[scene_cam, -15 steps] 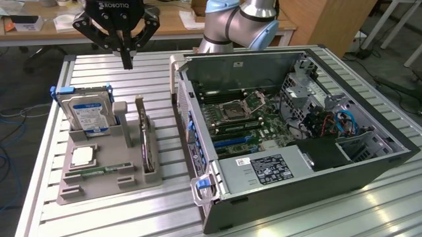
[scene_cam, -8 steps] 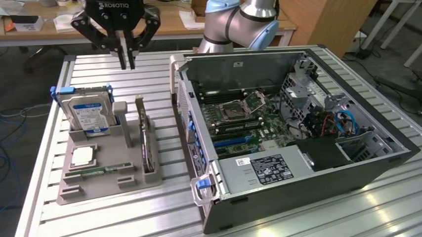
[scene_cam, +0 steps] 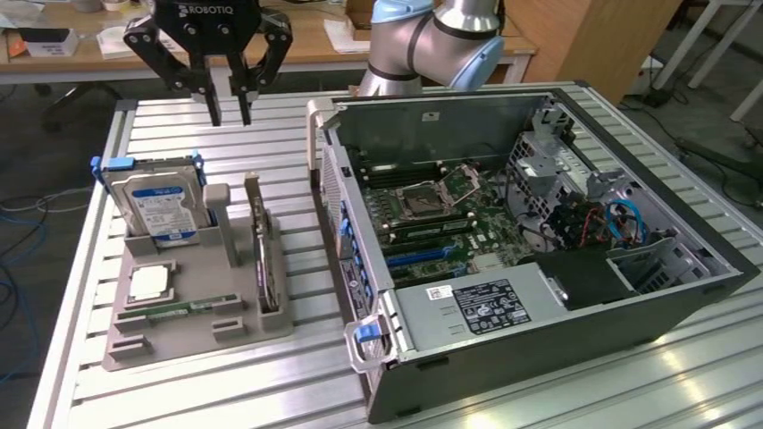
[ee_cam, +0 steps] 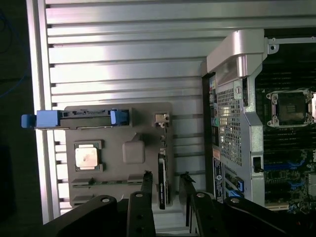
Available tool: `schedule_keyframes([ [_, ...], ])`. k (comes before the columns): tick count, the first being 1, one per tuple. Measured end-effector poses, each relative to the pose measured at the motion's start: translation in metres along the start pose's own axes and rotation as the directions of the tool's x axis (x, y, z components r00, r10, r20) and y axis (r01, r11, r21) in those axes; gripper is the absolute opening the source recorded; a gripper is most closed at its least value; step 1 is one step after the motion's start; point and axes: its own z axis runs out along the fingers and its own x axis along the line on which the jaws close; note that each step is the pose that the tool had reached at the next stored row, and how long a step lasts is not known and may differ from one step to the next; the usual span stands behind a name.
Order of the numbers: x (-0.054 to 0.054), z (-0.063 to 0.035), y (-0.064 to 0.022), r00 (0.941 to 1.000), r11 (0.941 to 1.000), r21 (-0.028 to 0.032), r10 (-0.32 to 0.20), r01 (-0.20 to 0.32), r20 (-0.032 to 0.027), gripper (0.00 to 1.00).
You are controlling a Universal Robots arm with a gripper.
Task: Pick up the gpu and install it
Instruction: 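Pick up the gpu and move the gpu toward the slot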
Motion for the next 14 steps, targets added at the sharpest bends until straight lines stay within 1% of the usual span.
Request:
schedule_keyframes([
  [5, 0.0003, 0.0006, -0.0006, 0.9988, 0.9988, -0.0014, -0.049, 0.049, -0.0020, 0.35],
  [14, 0.0011, 0.0019, -0.0010, 0.9986, 0.9986, -0.0013, -0.052, 0.052, -0.0024, 0.35],
])
